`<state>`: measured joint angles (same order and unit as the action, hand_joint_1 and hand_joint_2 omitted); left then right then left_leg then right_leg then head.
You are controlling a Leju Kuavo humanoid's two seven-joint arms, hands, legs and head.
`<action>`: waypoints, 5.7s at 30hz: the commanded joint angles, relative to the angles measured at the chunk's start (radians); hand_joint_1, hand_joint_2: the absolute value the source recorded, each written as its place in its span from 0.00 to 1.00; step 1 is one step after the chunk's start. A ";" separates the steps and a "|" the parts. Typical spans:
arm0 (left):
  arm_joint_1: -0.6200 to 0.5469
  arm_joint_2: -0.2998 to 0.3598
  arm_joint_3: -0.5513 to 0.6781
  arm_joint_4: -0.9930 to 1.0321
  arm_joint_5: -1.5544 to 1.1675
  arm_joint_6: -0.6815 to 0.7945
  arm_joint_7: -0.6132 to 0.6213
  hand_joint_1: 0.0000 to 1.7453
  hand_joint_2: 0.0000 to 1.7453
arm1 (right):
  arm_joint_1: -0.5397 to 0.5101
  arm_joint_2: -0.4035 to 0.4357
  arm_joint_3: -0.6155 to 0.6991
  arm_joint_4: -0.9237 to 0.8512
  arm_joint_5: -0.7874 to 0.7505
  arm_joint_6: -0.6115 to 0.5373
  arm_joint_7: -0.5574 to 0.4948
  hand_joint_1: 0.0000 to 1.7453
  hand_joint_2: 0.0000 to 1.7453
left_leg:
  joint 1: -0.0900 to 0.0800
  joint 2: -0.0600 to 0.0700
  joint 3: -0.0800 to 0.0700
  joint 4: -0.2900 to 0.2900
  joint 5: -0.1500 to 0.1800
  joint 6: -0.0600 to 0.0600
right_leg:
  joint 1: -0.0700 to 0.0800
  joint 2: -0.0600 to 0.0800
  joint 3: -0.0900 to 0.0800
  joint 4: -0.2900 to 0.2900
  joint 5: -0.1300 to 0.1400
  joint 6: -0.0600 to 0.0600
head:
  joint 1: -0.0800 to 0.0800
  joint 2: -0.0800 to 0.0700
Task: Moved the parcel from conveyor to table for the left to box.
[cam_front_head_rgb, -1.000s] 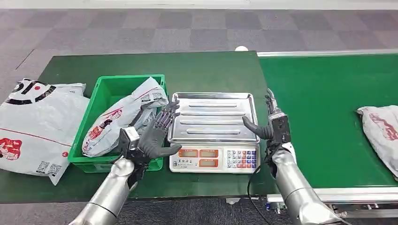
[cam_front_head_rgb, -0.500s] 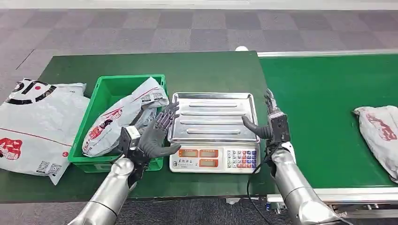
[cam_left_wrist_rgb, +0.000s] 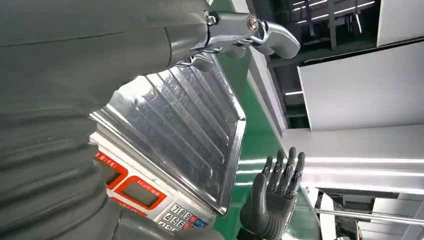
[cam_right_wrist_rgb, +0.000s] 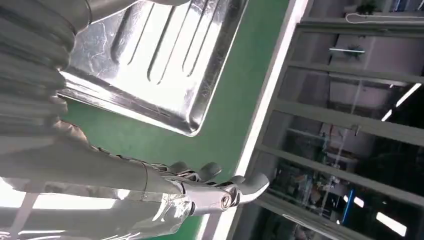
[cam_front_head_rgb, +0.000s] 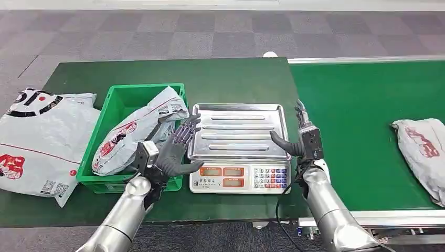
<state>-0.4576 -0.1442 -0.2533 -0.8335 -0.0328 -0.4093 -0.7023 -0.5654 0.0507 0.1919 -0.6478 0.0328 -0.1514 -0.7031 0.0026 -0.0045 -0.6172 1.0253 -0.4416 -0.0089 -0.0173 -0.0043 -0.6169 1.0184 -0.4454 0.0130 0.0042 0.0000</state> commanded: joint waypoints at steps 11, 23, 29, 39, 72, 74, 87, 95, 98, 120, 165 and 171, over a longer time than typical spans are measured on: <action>-0.056 -0.001 0.012 0.066 -0.005 0.013 0.004 0.00 1.00 | -0.054 -0.003 0.035 0.081 -0.002 -0.009 0.005 0.00 1.00 | 0.001 0.001 0.003 -0.002 0.000 0.000 | 0.001 0.001 0.003 -0.002 0.000 -0.001 | 0.000 0.000; -0.058 -0.001 0.006 0.065 -0.005 0.015 0.004 0.00 1.00 | -0.052 -0.007 0.034 0.082 -0.002 -0.009 0.005 0.00 1.00 | 0.000 0.000 0.001 0.000 0.000 0.000 | 0.000 0.000 0.001 0.000 0.000 -0.001 | 0.000 0.000; -0.060 -0.002 0.004 0.068 -0.004 0.015 0.004 0.00 1.00 | -0.053 -0.007 0.034 0.084 -0.002 -0.010 0.005 0.00 1.00 | 0.001 0.001 0.002 -0.001 0.000 0.000 | 0.001 0.001 0.002 -0.002 0.000 -0.001 | 0.000 0.000; -0.057 0.001 0.001 0.063 -0.002 0.017 0.004 0.00 1.00 | -0.051 -0.008 0.034 0.080 -0.002 -0.009 0.005 0.00 1.00 | 0.000 0.001 0.002 -0.001 0.000 0.000 | 0.000 0.001 0.002 -0.001 0.000 -0.001 | 0.000 0.000; -0.052 0.002 -0.003 0.059 -0.004 0.022 0.004 0.00 1.00 | -0.046 -0.009 0.036 0.077 -0.001 -0.007 0.005 0.00 1.00 | 0.001 0.001 0.002 -0.001 0.000 0.000 | 0.001 0.001 0.002 -0.001 0.000 -0.001 | 0.000 0.000; -0.052 0.002 -0.003 0.059 -0.004 0.022 0.004 0.00 1.00 | -0.046 -0.009 0.036 0.077 -0.001 -0.007 0.005 0.00 1.00 | 0.001 0.001 0.002 -0.001 0.000 0.000 | 0.001 0.001 0.002 -0.002 0.000 -0.001 | 0.000 0.000; -0.070 -0.004 -0.009 0.077 -0.003 0.020 0.004 0.00 1.00 | -0.046 -0.012 0.031 0.082 -0.004 -0.018 0.005 0.00 1.00 | 0.001 0.000 0.004 -0.003 0.000 0.000 | 0.001 0.000 0.004 -0.004 0.001 -0.001 | 0.000 0.000; -0.070 -0.003 -0.010 0.077 -0.002 0.020 0.004 0.00 1.00 | -0.042 -0.014 0.031 0.075 -0.004 -0.018 0.005 0.00 1.00 | 0.001 0.000 0.001 0.000 0.000 0.000 | 0.001 0.000 0.001 -0.001 0.000 -0.001 | 0.000 0.000; -0.070 -0.003 -0.011 0.076 -0.002 0.020 0.004 0.00 1.00 | -0.040 -0.014 0.032 0.074 -0.004 -0.018 0.005 0.00 1.00 | 0.001 0.000 0.002 -0.001 0.000 0.000 | 0.001 0.000 0.002 -0.002 0.000 -0.001 | 0.000 0.000; -0.070 -0.003 -0.011 0.076 -0.002 0.020 0.004 0.00 1.00 | -0.040 -0.014 0.032 0.074 -0.004 -0.018 0.005 0.00 1.00 | 0.001 0.001 0.003 -0.002 0.000 0.000 | 0.001 0.000 0.003 -0.003 0.000 -0.001 | 0.000 0.000; -0.036 0.007 -0.011 0.049 0.004 0.017 0.004 0.00 1.00 | -0.026 -0.144 -0.153 -0.137 -0.048 -0.167 0.005 0.00 1.00 | 0.000 0.000 0.002 -0.001 0.000 0.001 | 0.000 -0.001 0.003 -0.002 0.000 0.000 | 0.000 0.000; -0.025 0.010 -0.009 0.041 0.006 0.012 0.004 0.00 1.00 | -0.063 -0.204 -0.270 -0.016 -0.066 -0.256 0.005 0.00 1.00 | 0.000 -0.002 0.004 -0.003 0.001 0.000 | 0.001 -0.002 0.004 -0.004 0.001 -0.001 | 0.000 0.000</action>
<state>-0.4742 -0.1530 -0.2533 -0.8145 -0.0317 -0.3891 -0.7023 -0.5717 -0.0744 0.0797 -0.7855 -0.0080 -0.3545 -0.7031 0.0017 -0.0039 -0.6166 1.0258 -0.4414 -0.0088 -0.0175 -0.0029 -0.6176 1.0184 -0.4450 0.0135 0.0042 0.0000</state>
